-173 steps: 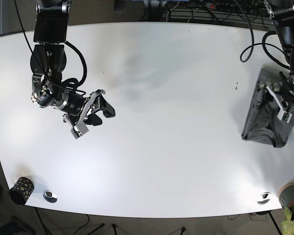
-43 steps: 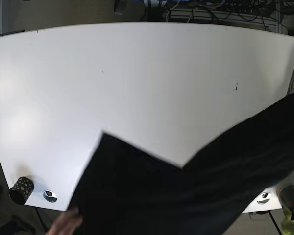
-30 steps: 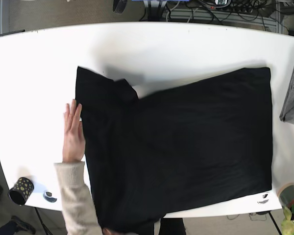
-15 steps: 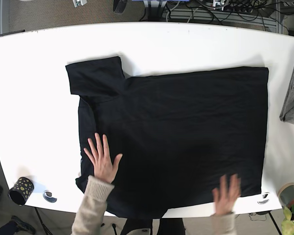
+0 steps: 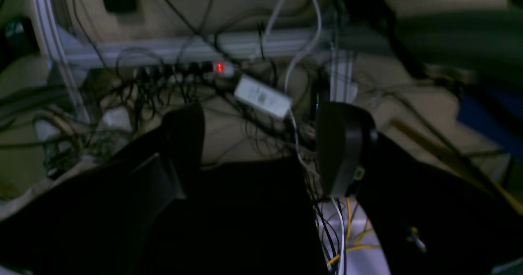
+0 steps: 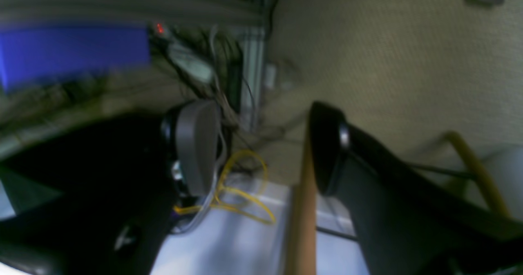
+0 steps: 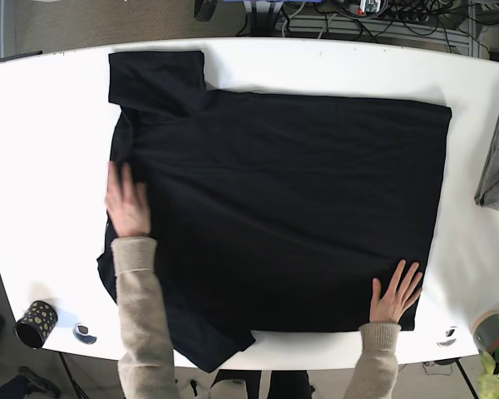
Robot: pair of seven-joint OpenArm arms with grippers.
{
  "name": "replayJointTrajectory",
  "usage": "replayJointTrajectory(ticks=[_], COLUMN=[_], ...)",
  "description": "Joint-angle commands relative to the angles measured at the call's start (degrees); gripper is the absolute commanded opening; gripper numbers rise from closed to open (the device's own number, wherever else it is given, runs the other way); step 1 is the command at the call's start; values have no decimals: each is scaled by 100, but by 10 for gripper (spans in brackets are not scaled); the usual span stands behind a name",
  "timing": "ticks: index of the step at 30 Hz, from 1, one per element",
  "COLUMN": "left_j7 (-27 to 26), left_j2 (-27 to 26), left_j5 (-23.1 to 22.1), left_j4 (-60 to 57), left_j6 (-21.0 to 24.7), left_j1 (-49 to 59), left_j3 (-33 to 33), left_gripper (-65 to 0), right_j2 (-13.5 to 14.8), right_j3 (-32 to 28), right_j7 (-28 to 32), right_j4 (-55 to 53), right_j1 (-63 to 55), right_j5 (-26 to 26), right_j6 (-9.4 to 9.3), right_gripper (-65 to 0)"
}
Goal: Fold the T-shirt properly
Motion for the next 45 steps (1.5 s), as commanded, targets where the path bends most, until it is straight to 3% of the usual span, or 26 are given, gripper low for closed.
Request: replayJointTrajectory(ticks=[1,7,17,23,28,32,45], left_j7=[-83,-83,-83,-65,-56,-56,-100], left_j2=[-24,-41,-41,-41,-41,-41,3], left_j5=[-4,-4,-4,-13,-22,-22,-22], left_j4=[533,1851,3443,4005,4550,4884,5131], left_j6=[12,12,12,12,12,12,12], left_j1=[291,1047,1803,1909,1962,1962,1680], left_j3=[-23,-32,-32,-32,-41,-41,-32], left_gripper=[-258,-258,-258,-258,-258,-258,-254], right_j2=[42,112,51,60,104,51,51], right_j3=[28,28,441,723,1057,1435,2323], right_j7=[82,47,47,21,-507,-806,-1896], right_j4=[432,1276,2445,2840,3333,3719,4449], right_j1=[-307,-1063,-1986,-2259,-2329,-2294,-1608], right_j5=[90,961,1374,1972,2455,2675,3396], right_j6=[56,48,74,74,100,377,377], right_gripper=[-309,-309,-308,-308,-308,-308,-308])
